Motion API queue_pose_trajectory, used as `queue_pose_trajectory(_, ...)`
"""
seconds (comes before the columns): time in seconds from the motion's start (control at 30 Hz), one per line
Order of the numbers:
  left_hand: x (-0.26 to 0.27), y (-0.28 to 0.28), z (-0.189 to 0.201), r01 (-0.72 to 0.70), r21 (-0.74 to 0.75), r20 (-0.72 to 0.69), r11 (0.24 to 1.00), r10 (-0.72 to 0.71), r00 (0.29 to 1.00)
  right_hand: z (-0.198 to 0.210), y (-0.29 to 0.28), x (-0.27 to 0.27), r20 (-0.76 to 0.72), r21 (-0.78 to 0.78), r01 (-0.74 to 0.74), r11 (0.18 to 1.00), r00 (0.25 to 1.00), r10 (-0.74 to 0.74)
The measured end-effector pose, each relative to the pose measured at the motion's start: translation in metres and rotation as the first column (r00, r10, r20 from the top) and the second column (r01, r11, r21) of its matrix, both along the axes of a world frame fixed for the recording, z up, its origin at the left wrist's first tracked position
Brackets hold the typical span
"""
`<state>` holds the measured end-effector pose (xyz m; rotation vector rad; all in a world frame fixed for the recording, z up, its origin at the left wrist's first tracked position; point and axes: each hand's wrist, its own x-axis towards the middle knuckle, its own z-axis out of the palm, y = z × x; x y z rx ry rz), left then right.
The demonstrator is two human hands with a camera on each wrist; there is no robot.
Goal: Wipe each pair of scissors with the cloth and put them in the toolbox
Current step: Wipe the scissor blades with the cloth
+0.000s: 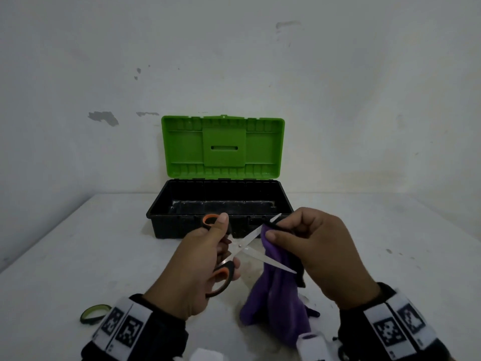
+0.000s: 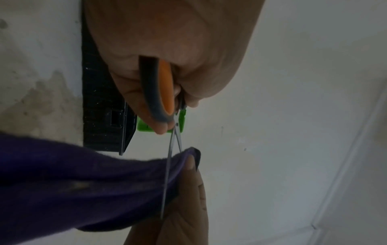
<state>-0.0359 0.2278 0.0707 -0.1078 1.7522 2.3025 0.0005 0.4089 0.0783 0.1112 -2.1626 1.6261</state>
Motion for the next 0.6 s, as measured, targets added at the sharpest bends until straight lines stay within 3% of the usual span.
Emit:
queue_pose_trajectory(0.2,0.000,0.005,0.003,0.022,-0.042,0.013,0.999,-0.021,1.000,-0.002,-0.017,0.007,-0.030,0.207,0.044,0.977,0.999,-0.038)
queue_pose_trajectory(0.4,0.002,0.005,0.004,0.010,-0.094,-0.025,0.996,-0.012,1.000,-0.012,-0.025,0.003,-0.074,0.248,0.125,0.961,0.991,-0.110)
queue_pose_trajectory(0.6,0.004,0.004,0.005,-0.009,-0.113,-0.045,0.994,0.004,0.999,-0.012,-0.015,-0.006,-0.071,0.145,0.208,0.967,0.977,-0.200)
